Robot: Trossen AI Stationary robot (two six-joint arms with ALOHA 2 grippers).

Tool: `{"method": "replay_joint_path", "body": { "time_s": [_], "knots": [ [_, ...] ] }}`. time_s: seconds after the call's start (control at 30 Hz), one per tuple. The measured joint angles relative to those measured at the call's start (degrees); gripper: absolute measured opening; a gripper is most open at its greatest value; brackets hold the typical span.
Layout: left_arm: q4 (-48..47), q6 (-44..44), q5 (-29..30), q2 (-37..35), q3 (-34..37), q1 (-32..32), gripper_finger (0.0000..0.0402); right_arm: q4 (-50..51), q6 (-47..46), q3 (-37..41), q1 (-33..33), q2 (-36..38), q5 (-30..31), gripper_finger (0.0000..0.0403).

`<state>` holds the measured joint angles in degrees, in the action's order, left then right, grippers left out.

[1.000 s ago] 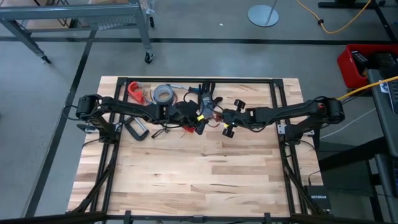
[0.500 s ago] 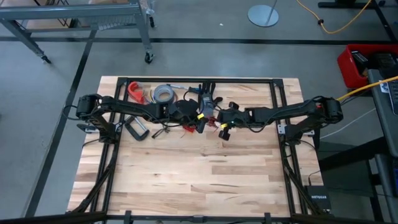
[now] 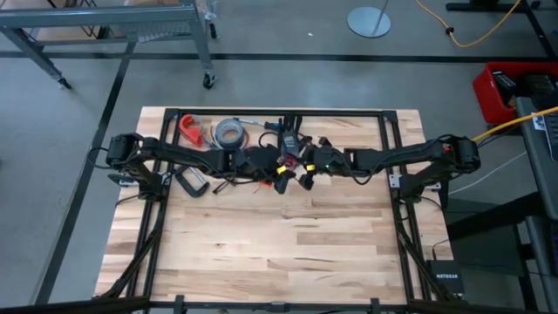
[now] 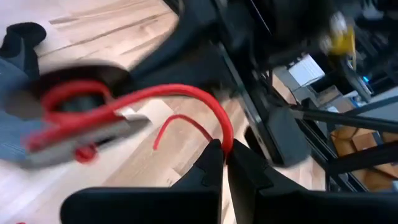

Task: Coil cords
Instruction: Coil the orange wire into the black spool

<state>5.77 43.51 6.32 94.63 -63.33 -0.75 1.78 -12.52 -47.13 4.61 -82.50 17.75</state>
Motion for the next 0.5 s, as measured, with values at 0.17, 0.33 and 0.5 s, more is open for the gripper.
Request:
{"method": "replay_joint_path", "body": {
  "time_s": [0.17,0.33,0.5],
  "knots": [
    [-0.7,0.0,2.4,0.0,0.0,1.8,0.0000,-4.6,-2.1,0.0,1.6,0.0,-1.4,0.0001],
    [-3.1,-1.1,5.9,0.0,0.0,3.6,0.0000,-8.0,-2.4,0.0,2.5,0.0,-4.9,0.0001],
    [-7.0,-1.8,11.6,0.0,0.0,5.4,0.0000,-8.8,-3.8,0.0,3.7,0.2,-8.4,0.0001]
  ]
}}
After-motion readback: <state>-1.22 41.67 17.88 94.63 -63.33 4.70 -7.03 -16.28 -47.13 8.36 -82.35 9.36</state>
